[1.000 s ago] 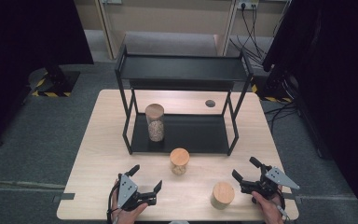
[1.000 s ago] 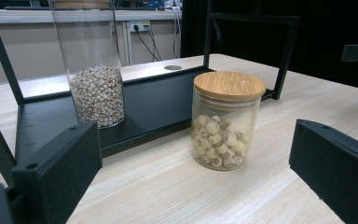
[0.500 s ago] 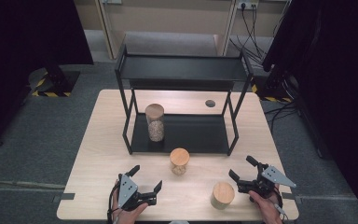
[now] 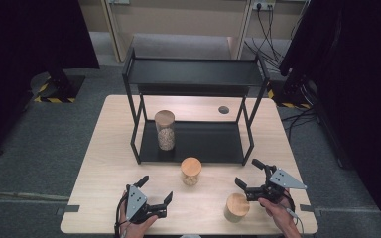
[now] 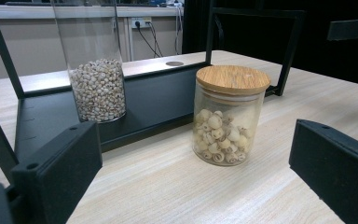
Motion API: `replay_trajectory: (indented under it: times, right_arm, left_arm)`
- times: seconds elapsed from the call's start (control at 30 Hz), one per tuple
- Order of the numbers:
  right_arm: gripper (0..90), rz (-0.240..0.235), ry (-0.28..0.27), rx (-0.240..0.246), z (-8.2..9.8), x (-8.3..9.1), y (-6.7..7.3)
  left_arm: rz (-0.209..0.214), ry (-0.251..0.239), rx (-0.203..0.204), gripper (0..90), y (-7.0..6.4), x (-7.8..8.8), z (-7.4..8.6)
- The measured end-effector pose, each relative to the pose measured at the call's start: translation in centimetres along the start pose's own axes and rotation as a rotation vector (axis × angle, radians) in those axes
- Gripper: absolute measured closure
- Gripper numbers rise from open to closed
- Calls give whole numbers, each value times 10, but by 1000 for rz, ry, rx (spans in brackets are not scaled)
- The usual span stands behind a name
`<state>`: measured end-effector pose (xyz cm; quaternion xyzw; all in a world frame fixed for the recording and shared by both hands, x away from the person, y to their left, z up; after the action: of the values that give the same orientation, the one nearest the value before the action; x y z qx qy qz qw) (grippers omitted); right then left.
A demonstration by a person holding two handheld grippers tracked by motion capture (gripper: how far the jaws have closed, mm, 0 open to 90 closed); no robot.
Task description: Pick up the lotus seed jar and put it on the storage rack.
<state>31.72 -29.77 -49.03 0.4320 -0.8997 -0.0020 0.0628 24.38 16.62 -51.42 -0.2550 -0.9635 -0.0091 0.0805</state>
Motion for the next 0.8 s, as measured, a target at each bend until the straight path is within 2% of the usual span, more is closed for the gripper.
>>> replay_trajectory:
  times: [0.17,0.4,0.8]
  right_arm:
    - [13,-48,25,16,-1,-13,-6]
    - [13,-90,42,36,-4,-25,-12]
    - [13,-121,61,52,-7,-42,-15]
  left_arm:
    - [1,1,0,19,0,0,0]
    - [0,1,1,19,0,0,0]
    - [-1,4,1,18,0,-1,1]
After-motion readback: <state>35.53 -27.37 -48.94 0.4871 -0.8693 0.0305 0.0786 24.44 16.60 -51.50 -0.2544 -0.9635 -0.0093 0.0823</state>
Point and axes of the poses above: each handheld gripper's, and its own axes: x roughly backward along the jaws, z roughly out of its underside, y roughly to its left, the point moved 10 cm from there along -x, roughly forward along the jaws, and after that the axes turned 3 degrees about -z, right-handed, at the moved point
